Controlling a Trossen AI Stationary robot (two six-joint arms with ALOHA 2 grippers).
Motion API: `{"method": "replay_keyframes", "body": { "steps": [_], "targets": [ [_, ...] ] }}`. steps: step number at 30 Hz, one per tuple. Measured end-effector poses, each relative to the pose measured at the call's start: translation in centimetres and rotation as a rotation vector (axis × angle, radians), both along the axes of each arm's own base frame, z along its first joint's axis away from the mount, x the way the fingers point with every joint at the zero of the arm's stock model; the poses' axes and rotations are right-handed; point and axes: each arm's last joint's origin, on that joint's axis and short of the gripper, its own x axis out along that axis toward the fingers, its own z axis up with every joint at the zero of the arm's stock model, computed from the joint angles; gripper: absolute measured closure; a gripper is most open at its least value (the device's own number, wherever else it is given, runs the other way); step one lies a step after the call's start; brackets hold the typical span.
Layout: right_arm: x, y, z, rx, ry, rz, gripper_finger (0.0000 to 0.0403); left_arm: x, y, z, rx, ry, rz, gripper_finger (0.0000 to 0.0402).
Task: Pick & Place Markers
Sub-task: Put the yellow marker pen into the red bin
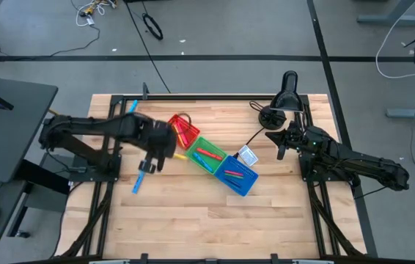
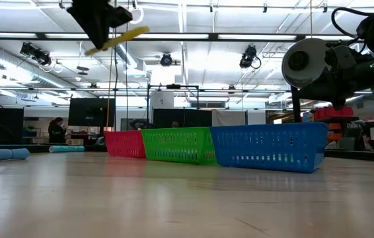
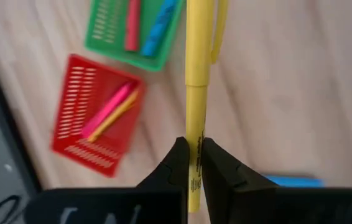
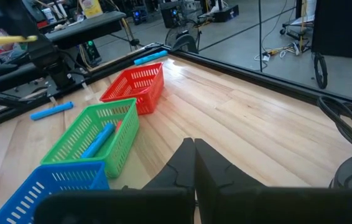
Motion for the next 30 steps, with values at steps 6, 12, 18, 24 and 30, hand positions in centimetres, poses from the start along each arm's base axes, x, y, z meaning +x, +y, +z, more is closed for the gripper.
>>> {"method": "replay_keyframes", "body": {
  "steps": [6, 12, 18, 24, 30],
  "targets": [
    [0.0, 0.0, 0.0, 0.0, 0.0, 0.0, 0.0403, 0.9, 3.9, -0.5, 0.062, 0.006, -0.009, 0.038],
    [0.0, 0.0, 0.0, 0.0, 0.0, 0.0, 0.0403, 2.4, 7.3, -1.4, 0.108, 0.068, -0.019, 0.038],
    [0.0, 0.0, 0.0, 0.0, 0.0, 0.0, 0.0403, 3.9, 10.5, -1.8, 0.115, 0.1, 0.022, 0.038],
    [0.0, 0.0, 0.0, 0.0, 0.001, 0.0, 0.0403, 4.4, 14.7, -2.4, 0.103, 0.115, 0.107, 0.038],
    [0.0, 0.0, 0.0, 0.0, 0.0, 0.0, 0.0403, 4.5, 17.2, -3.1, 0.072, 0.112, 0.124, 0.038]
  ]
}}
